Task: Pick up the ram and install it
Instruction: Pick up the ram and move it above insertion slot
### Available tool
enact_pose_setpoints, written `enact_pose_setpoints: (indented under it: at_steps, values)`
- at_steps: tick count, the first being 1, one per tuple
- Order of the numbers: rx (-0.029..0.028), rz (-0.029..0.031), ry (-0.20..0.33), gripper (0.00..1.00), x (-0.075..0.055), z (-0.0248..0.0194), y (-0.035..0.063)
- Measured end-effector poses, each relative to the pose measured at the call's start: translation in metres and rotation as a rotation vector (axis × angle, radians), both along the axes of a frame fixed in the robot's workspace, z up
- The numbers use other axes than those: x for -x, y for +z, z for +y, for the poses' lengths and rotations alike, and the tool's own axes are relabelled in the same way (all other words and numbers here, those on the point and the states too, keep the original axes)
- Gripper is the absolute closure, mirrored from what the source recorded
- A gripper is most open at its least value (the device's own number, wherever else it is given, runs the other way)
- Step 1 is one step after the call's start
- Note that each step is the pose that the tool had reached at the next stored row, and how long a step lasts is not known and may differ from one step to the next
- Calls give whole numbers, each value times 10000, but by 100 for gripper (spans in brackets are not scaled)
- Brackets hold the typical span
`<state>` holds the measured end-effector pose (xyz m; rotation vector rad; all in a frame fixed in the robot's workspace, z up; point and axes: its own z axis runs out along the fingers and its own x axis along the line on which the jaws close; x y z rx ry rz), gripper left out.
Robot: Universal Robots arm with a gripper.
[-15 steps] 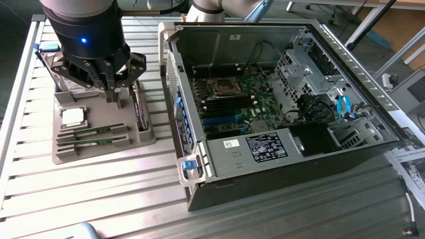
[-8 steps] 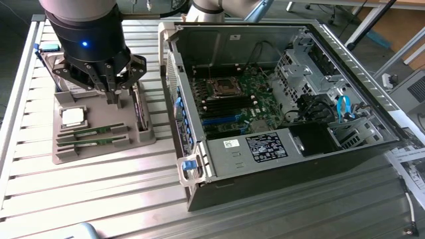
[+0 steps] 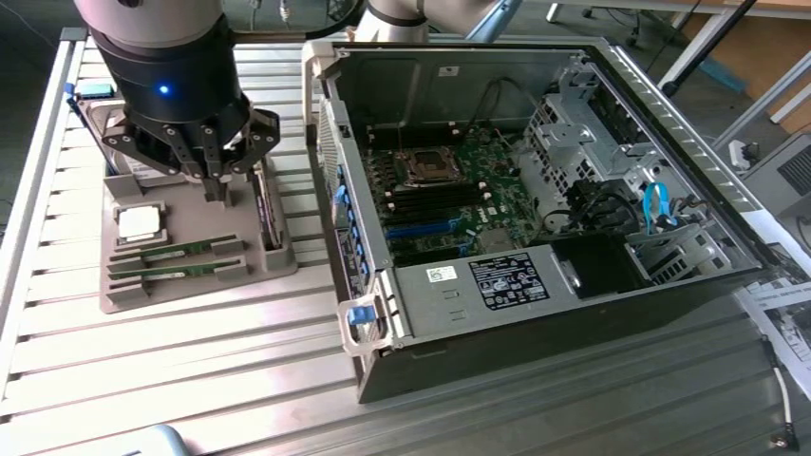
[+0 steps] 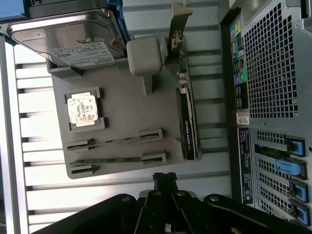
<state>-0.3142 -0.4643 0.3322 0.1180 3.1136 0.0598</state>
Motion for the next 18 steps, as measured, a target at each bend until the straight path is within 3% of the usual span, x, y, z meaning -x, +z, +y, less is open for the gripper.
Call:
enact_pose_setpoints:
  at_steps: [18]
  values:
    - [0,0,0,89,0,0,-110]
